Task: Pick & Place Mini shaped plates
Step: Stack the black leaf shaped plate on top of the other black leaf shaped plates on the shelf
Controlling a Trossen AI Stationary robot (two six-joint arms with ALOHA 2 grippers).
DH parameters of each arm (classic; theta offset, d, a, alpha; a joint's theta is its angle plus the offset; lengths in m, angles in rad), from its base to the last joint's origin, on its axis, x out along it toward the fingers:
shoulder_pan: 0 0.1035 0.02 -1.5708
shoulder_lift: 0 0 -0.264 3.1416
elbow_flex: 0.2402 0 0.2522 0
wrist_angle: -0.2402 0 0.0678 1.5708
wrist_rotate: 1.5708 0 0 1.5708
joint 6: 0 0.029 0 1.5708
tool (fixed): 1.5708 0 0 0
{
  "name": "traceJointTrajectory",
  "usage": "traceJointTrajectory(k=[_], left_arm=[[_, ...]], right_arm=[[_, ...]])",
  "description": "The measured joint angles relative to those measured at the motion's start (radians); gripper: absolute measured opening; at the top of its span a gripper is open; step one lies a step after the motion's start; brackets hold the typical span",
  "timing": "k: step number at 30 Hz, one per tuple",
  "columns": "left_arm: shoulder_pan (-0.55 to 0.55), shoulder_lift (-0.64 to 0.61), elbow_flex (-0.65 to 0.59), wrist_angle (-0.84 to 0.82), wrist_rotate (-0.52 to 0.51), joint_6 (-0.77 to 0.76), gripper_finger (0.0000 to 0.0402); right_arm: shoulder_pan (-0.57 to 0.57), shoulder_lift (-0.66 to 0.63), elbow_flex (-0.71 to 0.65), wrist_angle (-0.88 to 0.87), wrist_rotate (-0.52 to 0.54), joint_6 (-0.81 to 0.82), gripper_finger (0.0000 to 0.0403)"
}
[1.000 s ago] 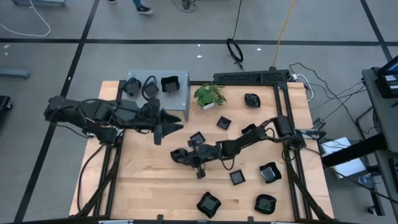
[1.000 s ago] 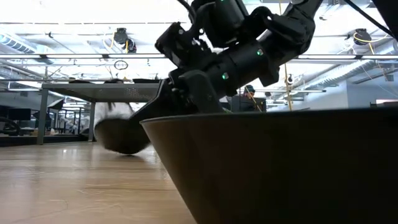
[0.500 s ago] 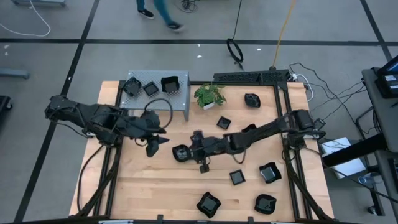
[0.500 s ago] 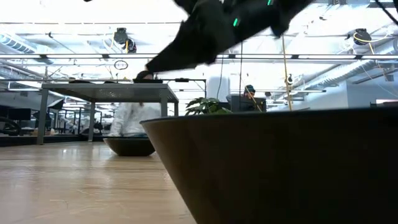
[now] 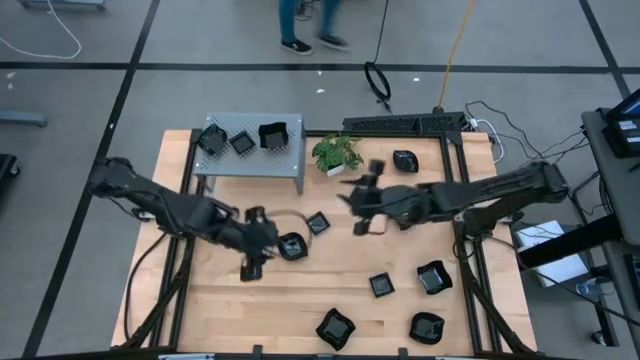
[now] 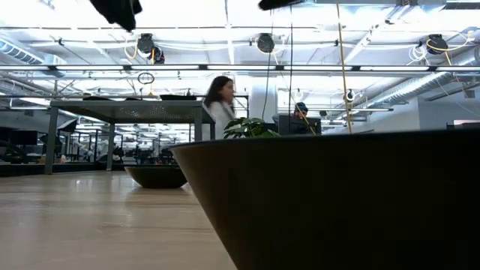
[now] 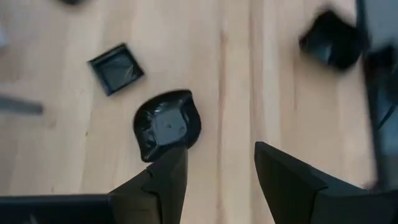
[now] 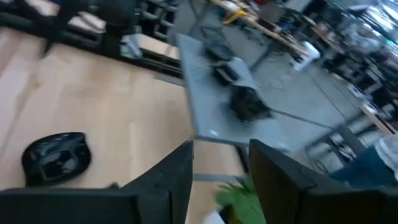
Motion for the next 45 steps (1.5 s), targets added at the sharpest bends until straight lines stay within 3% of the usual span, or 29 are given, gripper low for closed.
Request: traceJointTrajectory(k=[8,15,23,28,30,34,39,45], left_arm=[[-0.021,0.212,0.000,0.004,0.000,0.394,0.0191],[-0.019,0.371,0.000,0.021,-0.015,0.659,0.0191],[0.010,0.522,0.000,0.020,-0.108,0.789,0.0191],[0.032,0.567,0.002,0.023,-0.204,0.784,0.0191],[0.040,0.567,0.003,0.024,-0.193,0.789,0.0187],[0.045,0.566,0.002,0.024,-0.162,0.799,0.0138],[0.048,0.561,0.008,0.008,-0.082,0.758,0.0022],[0.048,0.478,0.008,-0.001,0.006,0.669,0.0007]], right_arm=[[0.015,-0.229,0.000,-0.248,-0.002,0.265,0.0139],[0.041,-0.348,0.000,-0.457,-0.002,0.468,0.0139],[0.066,-0.376,-0.001,-0.549,-0.002,0.552,0.0139],[0.070,-0.361,-0.001,-0.550,-0.002,0.550,0.0139],[0.069,-0.356,-0.001,-0.553,-0.002,0.544,0.0139],[0.069,-0.347,-0.006,-0.555,-0.002,0.521,0.0139],[0.069,-0.347,-0.058,-0.554,-0.001,0.522,0.0139],[0.069,-0.347,-0.118,-0.528,-0.001,0.518,0.0139]])
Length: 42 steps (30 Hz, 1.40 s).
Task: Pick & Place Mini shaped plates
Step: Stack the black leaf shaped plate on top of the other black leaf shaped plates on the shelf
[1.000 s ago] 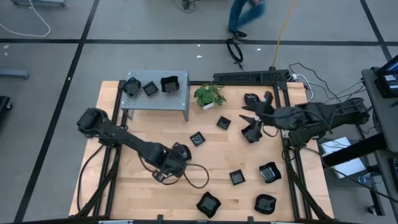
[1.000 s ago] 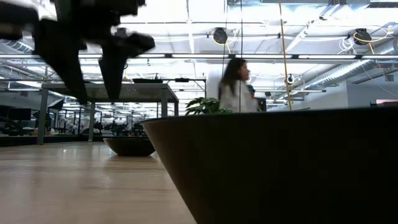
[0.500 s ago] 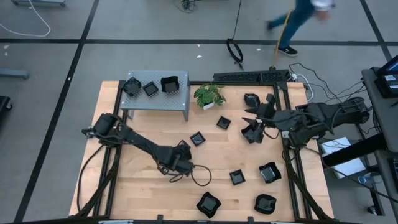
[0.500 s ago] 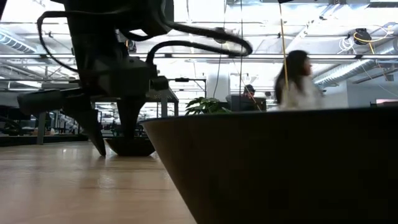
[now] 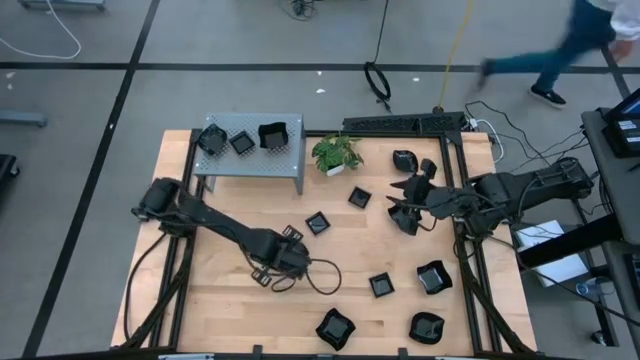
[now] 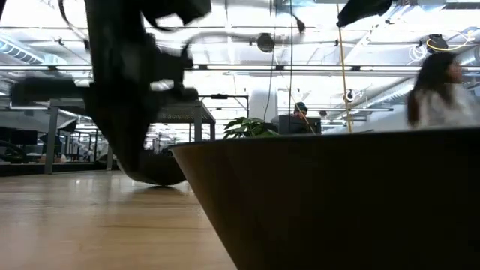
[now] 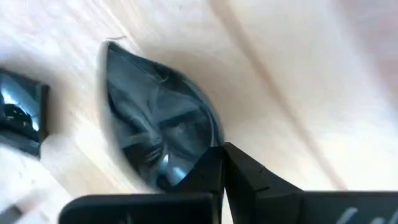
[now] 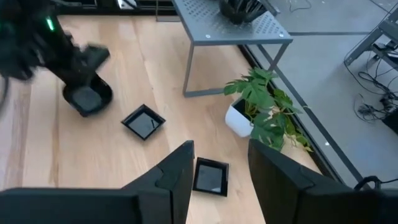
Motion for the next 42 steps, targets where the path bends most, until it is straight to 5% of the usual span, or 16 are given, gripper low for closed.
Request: traceJointTrajectory(k=[4,9,20,28,33,42], left_arm=[[0.012,-0.122,0.000,0.003,0.067,-0.079,0.0008],[0.048,-0.292,0.000,0.002,0.031,-0.264,0.0004],[0.220,-0.560,0.000,-0.176,-0.453,-0.734,0.0010],[0.442,-0.617,0.001,-0.435,-0.587,-1.039,0.0008],[0.599,-0.609,0.001,-0.506,-0.575,-1.087,0.0004],[0.814,-0.607,0.001,-0.505,-0.573,-0.948,0.0004]], right_arm=[[0.000,-0.001,-0.005,0.007,0.000,-0.002,0.0139],[0.000,-0.001,-0.005,0.010,0.000,-0.001,0.0139],[0.000,0.000,-0.005,0.050,0.004,0.000,0.0139],[0.000,0.000,-0.005,0.149,0.042,-0.003,0.0139],[-0.004,0.000,-0.005,0.192,0.127,-0.009,0.0139],[-0.038,0.000,-0.005,0.329,0.165,-0.132,0.0139]])
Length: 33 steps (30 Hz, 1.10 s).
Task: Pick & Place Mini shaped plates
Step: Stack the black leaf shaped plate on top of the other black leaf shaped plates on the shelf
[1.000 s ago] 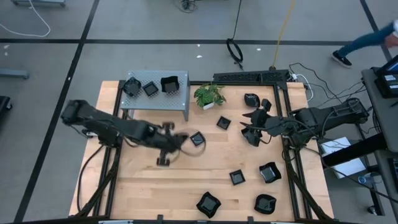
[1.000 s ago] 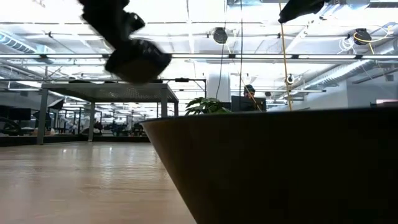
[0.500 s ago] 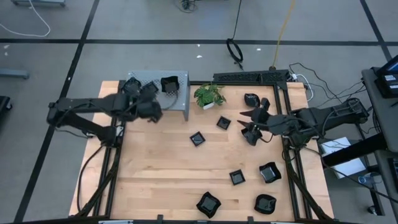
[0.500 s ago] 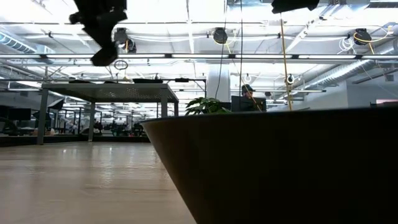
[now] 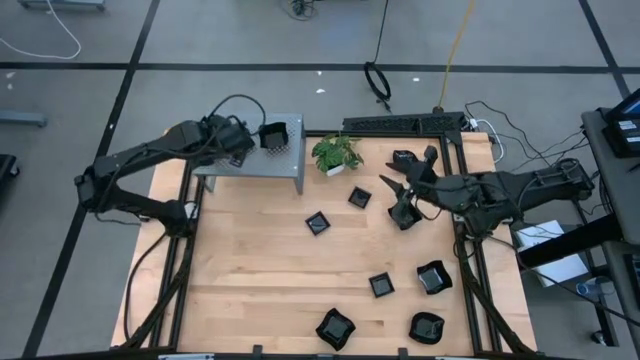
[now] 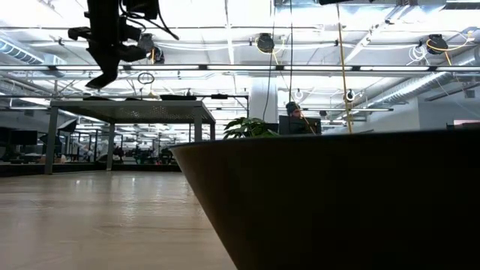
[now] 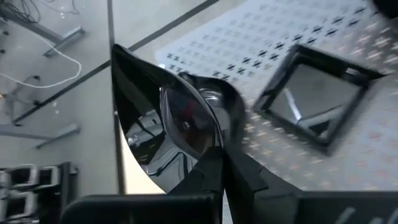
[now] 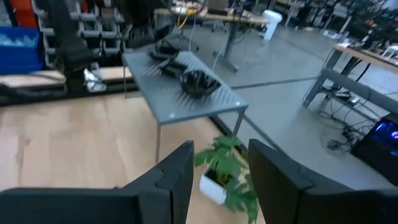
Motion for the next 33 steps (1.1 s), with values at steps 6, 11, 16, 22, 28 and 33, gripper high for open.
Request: traceJointTrajectory(k=[6,11,16,22,28,33], left_arm=[[0.074,0.000,0.000,0.016,0.024,0.138,0.0013],[0.124,0.000,-0.008,0.076,0.024,0.185,0.0006],[0.169,0.000,-0.011,0.159,0.085,0.236,0.0013],[0.177,0.000,-0.011,0.163,0.111,0.144,0.0009],[0.175,0.003,-0.011,0.164,0.138,0.083,0.0005],[0.177,0.014,-0.013,0.156,0.138,0.058,0.0014]], right_arm=[[-0.048,0.000,0.000,0.067,0.001,-0.055,0.0139],[-0.098,0.000,0.000,0.066,0.001,-0.080,0.0139],[-0.147,0.000,0.000,0.079,0.001,-0.139,0.0139],[-0.203,0.000,0.000,0.085,0.000,-0.234,0.0139],[-0.259,0.000,0.000,0.086,-0.002,-0.290,0.0139],[-0.293,0.000,0.000,0.086,-0.002,-0.334,0.0139]])
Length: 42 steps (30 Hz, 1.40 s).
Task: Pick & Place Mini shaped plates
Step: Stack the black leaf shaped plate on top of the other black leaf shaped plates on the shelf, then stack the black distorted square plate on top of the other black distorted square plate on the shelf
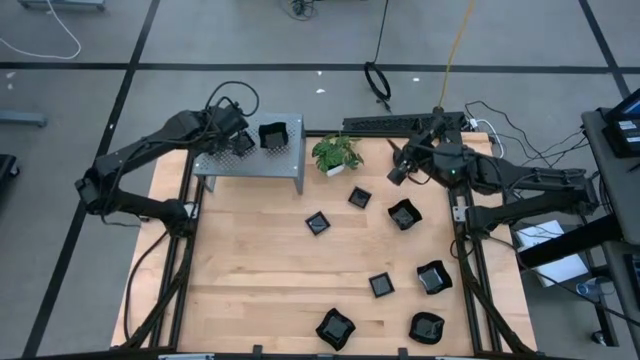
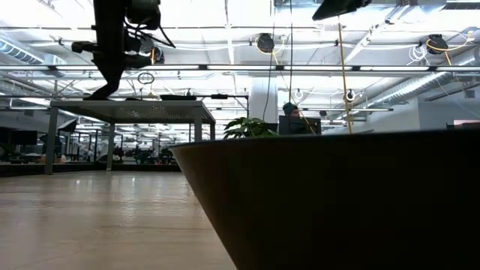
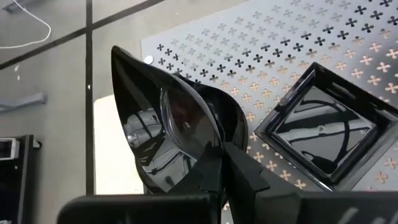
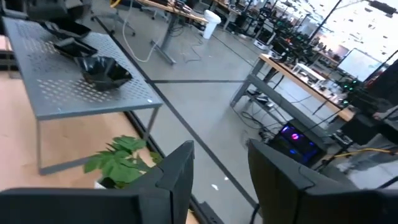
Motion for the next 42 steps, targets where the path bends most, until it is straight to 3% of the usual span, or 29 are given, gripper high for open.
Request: traceJointTrajectory(k=[15,28,35,42], left_arm=[[-0.003,0.064,0.000,-0.007,-0.007,-0.007,0.0027],[-0.003,0.064,0.024,-0.040,0.012,0.088,0.0152],[-0.015,0.063,0.134,-0.068,0.050,0.106,0.0185],[-0.038,0.063,0.248,-0.015,0.215,0.106,0.0186]], right_arm=[[-0.026,0.000,0.000,0.004,0.000,-0.077,0.0139],[-0.025,0.000,0.000,0.003,0.000,-0.111,0.0139],[-0.029,0.000,0.000,0.001,0.000,-0.021,0.0139],[-0.031,0.000,0.000,-0.095,-0.008,0.223,0.0139]])
